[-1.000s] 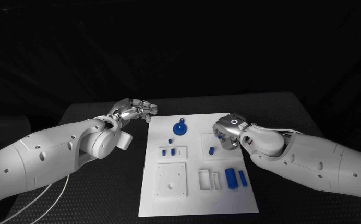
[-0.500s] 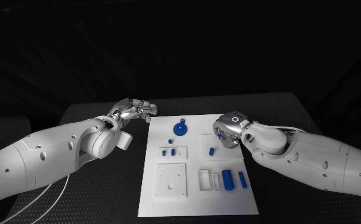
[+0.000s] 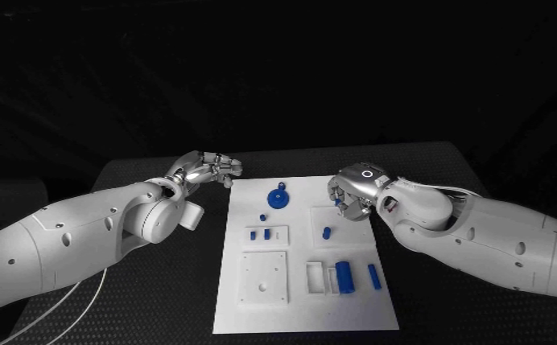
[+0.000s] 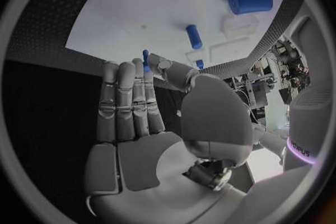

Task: Assemble the parts on the task board

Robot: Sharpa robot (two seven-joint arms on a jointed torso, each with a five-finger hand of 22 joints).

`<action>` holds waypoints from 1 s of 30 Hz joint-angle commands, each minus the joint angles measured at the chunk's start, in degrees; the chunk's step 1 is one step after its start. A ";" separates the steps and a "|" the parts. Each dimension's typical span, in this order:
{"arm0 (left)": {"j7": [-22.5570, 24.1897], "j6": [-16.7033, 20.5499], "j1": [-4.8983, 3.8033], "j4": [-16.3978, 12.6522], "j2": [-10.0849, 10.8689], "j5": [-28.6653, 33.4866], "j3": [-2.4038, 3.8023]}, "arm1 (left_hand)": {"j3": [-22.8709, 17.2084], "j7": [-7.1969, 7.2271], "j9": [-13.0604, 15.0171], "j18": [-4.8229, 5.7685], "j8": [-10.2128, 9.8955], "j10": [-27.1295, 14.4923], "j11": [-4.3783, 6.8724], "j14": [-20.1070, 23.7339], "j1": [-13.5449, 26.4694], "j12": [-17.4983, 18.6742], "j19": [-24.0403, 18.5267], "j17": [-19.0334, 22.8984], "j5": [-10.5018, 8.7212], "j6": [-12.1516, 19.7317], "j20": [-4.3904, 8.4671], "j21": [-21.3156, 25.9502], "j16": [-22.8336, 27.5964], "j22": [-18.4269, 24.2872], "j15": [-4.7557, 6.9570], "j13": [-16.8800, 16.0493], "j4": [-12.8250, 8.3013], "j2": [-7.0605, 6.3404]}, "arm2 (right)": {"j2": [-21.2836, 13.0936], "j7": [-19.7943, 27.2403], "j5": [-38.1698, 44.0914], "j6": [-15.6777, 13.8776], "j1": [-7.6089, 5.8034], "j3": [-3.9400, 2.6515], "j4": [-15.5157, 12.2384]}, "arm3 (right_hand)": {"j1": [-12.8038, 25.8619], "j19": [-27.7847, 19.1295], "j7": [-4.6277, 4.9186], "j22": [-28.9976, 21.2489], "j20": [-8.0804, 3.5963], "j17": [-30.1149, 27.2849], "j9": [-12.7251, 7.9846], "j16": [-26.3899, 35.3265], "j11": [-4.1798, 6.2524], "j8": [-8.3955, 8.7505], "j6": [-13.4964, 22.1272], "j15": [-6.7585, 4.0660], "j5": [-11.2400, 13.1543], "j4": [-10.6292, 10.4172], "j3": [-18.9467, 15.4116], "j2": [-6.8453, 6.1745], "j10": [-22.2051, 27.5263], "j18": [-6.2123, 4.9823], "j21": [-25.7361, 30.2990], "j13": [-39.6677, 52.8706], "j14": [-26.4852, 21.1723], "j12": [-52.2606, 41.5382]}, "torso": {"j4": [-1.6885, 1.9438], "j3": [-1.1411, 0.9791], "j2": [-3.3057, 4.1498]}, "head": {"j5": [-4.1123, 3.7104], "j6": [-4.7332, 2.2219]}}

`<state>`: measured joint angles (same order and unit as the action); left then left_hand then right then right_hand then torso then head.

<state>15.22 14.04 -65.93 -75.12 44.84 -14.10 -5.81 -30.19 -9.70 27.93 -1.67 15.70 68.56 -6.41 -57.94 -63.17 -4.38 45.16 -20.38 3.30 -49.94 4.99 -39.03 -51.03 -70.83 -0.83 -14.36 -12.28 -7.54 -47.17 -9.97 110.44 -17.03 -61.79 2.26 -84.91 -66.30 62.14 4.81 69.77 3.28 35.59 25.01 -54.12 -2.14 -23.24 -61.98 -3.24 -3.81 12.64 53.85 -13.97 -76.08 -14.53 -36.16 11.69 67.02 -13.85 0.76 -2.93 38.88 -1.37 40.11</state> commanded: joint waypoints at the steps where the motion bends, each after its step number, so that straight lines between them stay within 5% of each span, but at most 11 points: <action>1: 0.41 -0.38 -0.09 0.11 -0.17 0.35 0.05 | 0.19 -0.06 -0.01 -0.53 0.32 -0.31 -0.13 -0.38 0.48 0.14 0.16 -0.06 0.30 0.38 -0.14 0.25 0.25 0.04 0.04 0.09 -0.30 0.01 | 0.13 2.13 -4.85 -2.19 0.01 -0.10 -1.72 | 0.21 0.42 0.16 0.04 -0.04 0.08 0.09 0.02 -0.14 -0.07 -0.39 -0.30 -0.25 0.02 0.29 0.05 -0.40 -0.47 -0.26 0.13 0.07 0.34 | -0.02 0.02 0.00 | 0.44 0.03; 9: 0.54 0.42 -0.09 0.60 -0.51 0.35 0.05 | 0.17 -0.06 -0.01 -0.53 0.33 -0.30 -0.13 -0.41 0.45 0.12 0.18 -0.08 0.32 0.38 -0.14 0.29 0.30 0.04 0.03 0.08 -0.32 0.04 | 2.76 3.74 -6.16 -4.42 0.53 -0.09 -4.47 | 0.29 0.46 0.17 0.06 -0.10 0.26 0.10 0.13 -0.15 0.03 -0.36 -0.30 -0.70 0.09 0.28 0.15 -0.39 -0.47 -0.27 0.28 0.07 0.51 | 0.08 0.04 -0.02 | 2.40 0.32; 13: 0.49 0.82 -0.11 1.02 -0.97 0.35 0.05 | 0.17 -0.06 -0.01 -0.53 0.33 -0.30 -0.13 -0.42 0.45 0.12 0.18 -0.09 0.32 0.38 -0.14 0.30 0.31 0.03 0.03 0.08 -0.33 0.03 | 4.59 3.94 -4.55 -4.39 1.45 -0.01 -4.96 | 0.29 0.46 0.18 0.06 -0.11 0.30 0.11 0.16 -0.15 0.05 -0.36 -0.30 -0.80 0.12 0.27 0.17 -0.39 -0.47 -0.27 0.31 0.07 0.55 | 0.11 0.18 -0.10 | 4.08 0.79; 20: 0.56 1.65 -0.18 1.94 -2.32 0.43 0.05 | 0.14 -0.05 -0.01 -0.52 0.38 -0.25 -0.11 -0.47 0.46 0.07 0.20 -0.13 0.35 0.33 -0.15 0.35 0.38 0.03 0.03 0.07 -0.31 0.07 | 8.56 4.28 -1.37 -4.06 4.39 1.16 -3.64 | 0.31 0.49 0.19 0.08 -0.13 0.41 0.13 0.24 -0.16 0.11 -0.35 -0.29 -1.08 0.19 0.21 0.23 -0.40 -0.47 -0.29 0.42 0.09 0.66 | 0.20 0.46 -0.16 | 6.81 1.56; 30: 0.63 1.97 -0.56 3.09 -3.88 0.65 0.05 | 0.11 -0.03 0.00 -0.52 0.43 -0.22 -0.10 -0.51 0.48 0.05 0.23 -0.17 0.37 0.28 -0.16 0.40 0.46 0.02 0.04 0.06 -0.29 0.11 | 11.41 4.53 -0.15 -3.14 7.12 2.65 -2.49 | 0.33 0.52 0.20 0.11 -0.16 0.53 0.14 0.33 -0.17 0.17 -0.33 -0.29 -1.34 0.27 0.16 0.32 -0.41 -0.47 -0.30 0.53 0.11 0.78 | 0.11 0.30 -0.03 | 9.37 2.18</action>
<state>15.26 15.51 -66.35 -72.02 41.17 -13.95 -5.82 -30.19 -9.70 27.93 -1.33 15.94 68.56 -6.39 -57.94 -63.17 -4.38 45.16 -20.48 3.30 -49.94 4.99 -38.81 -50.80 -70.83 -0.83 -14.36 -12.28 -7.54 -35.98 -6.19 108.32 -20.73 -54.79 4.93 -87.50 -66.07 62.44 4.89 69.82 3.16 36.07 25.08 -54.12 -2.14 -23.05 -61.88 -3.12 -4.95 12.65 53.84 -14.20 -76.07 -13.81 -36.15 12.15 67.13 -13.41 0.93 -2.58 38.77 7.36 42.08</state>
